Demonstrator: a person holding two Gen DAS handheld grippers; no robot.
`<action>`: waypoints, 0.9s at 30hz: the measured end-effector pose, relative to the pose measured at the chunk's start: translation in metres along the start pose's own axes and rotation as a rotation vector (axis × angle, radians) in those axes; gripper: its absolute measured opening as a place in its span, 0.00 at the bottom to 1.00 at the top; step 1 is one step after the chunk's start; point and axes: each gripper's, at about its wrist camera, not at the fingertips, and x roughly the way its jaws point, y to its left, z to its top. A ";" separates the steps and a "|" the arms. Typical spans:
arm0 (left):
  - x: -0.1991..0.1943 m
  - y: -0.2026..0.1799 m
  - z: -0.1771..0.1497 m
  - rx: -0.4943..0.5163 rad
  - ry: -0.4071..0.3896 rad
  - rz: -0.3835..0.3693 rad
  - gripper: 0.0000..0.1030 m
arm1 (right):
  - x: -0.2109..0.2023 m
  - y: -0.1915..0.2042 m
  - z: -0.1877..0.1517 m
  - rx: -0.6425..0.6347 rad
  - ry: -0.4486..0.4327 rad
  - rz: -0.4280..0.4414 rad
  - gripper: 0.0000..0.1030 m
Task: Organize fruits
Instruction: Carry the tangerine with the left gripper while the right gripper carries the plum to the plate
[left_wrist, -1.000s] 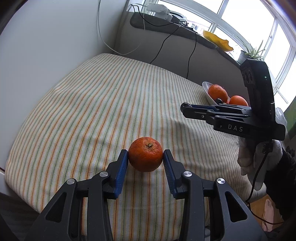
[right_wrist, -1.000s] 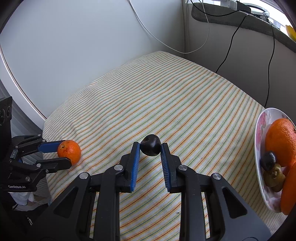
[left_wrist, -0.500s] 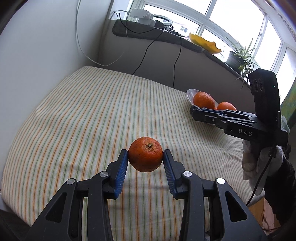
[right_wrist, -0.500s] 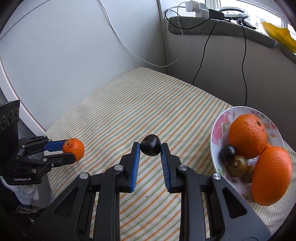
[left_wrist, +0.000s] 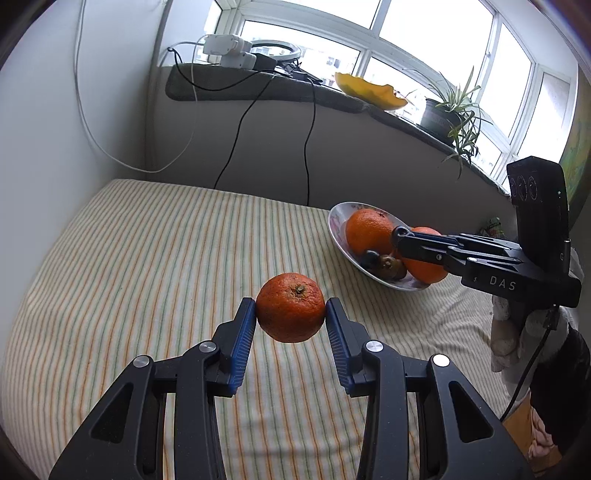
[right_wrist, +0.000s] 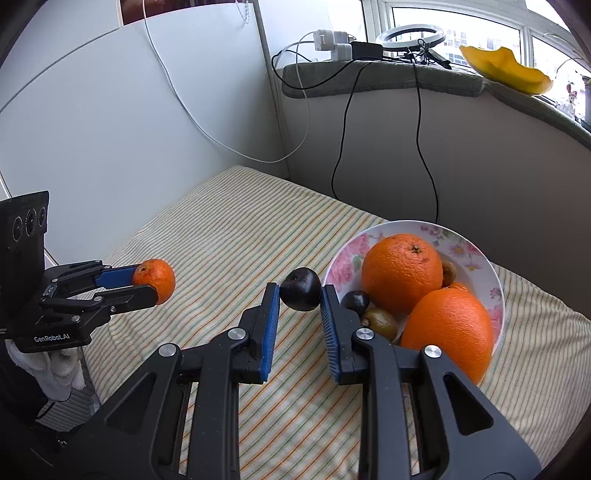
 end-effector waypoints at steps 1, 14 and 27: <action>0.003 -0.002 0.003 0.004 0.000 -0.006 0.36 | -0.003 -0.004 0.000 0.006 -0.005 -0.006 0.23; 0.045 -0.028 0.038 0.047 0.009 -0.079 0.36 | -0.024 -0.058 0.002 0.078 -0.050 -0.081 0.23; 0.086 -0.039 0.057 0.051 0.047 -0.115 0.36 | -0.023 -0.103 0.007 0.133 -0.053 -0.126 0.23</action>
